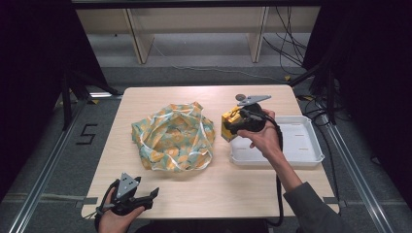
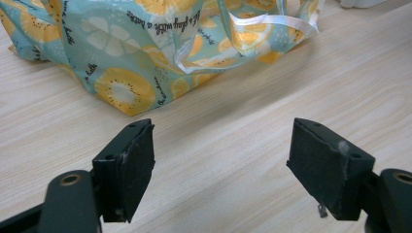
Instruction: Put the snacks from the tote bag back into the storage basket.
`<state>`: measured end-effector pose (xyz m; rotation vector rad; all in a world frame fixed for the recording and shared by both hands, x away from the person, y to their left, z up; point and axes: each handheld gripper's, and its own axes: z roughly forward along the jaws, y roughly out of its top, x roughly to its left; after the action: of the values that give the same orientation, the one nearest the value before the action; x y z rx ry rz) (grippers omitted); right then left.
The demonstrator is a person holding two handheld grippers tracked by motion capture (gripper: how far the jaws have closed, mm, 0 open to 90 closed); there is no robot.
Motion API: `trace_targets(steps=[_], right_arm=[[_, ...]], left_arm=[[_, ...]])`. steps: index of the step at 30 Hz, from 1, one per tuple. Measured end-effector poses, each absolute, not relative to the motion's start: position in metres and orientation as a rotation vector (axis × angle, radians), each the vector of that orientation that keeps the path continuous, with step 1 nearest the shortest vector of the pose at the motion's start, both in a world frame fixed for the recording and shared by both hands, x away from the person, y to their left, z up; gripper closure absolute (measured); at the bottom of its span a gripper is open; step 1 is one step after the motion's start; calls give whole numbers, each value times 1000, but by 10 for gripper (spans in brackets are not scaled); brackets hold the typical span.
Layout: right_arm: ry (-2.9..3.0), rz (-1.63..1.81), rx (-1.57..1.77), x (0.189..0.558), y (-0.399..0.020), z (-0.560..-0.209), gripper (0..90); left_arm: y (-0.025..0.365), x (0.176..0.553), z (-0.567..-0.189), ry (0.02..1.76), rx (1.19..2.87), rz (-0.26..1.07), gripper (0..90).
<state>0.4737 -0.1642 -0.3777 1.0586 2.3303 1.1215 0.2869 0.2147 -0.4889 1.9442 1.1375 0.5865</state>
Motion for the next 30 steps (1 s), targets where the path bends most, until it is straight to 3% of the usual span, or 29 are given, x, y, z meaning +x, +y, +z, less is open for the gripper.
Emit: trace_targets(steps=[11, 30], right_arm=[[2292, 1077, 1100, 461, -211, -399, 305], [2285, 1079, 1175, 448, -214, -430, 304]], left_arm=[[214, 287, -490, 1153, 1924, 580, 243], [213, 287, -490, 1148, 1931, 582, 244]])
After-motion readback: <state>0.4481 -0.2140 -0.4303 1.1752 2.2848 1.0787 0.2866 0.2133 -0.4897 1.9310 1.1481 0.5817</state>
